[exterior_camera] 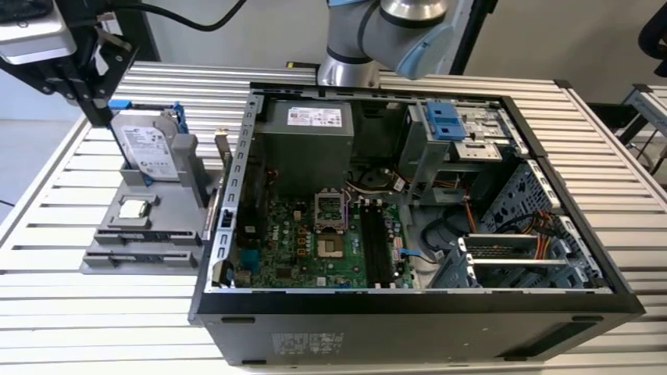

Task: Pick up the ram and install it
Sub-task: 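Reach for the ram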

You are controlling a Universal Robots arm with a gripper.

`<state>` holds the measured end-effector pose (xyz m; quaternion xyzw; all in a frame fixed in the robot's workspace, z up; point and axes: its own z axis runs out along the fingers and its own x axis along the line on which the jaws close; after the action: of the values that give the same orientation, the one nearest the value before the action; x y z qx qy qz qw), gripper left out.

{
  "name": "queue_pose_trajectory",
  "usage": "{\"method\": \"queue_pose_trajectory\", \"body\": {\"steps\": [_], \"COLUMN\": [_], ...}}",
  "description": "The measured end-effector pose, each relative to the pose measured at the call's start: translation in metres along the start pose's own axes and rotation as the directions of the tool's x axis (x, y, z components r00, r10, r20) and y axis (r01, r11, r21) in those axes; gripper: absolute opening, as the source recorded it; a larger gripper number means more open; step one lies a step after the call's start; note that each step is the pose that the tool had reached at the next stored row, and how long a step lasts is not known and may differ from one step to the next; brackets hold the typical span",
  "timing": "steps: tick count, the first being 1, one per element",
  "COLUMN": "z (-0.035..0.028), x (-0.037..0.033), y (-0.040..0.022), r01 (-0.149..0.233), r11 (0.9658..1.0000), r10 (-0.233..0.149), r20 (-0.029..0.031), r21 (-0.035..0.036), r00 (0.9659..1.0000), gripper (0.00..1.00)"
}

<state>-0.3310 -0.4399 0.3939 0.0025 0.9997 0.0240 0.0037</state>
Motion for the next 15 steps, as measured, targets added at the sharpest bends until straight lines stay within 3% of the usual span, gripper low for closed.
{"method": "queue_pose_trajectory", "body": {"steps": [15], "z": [0.0], "x": [-0.0001], "y": [-0.0159], "r01": [0.043], "r11": [0.9991], "r10": [-0.043], "r20": [-0.002], "r21": [-0.0003], "r00": [0.9991], "gripper": [0.0]}}
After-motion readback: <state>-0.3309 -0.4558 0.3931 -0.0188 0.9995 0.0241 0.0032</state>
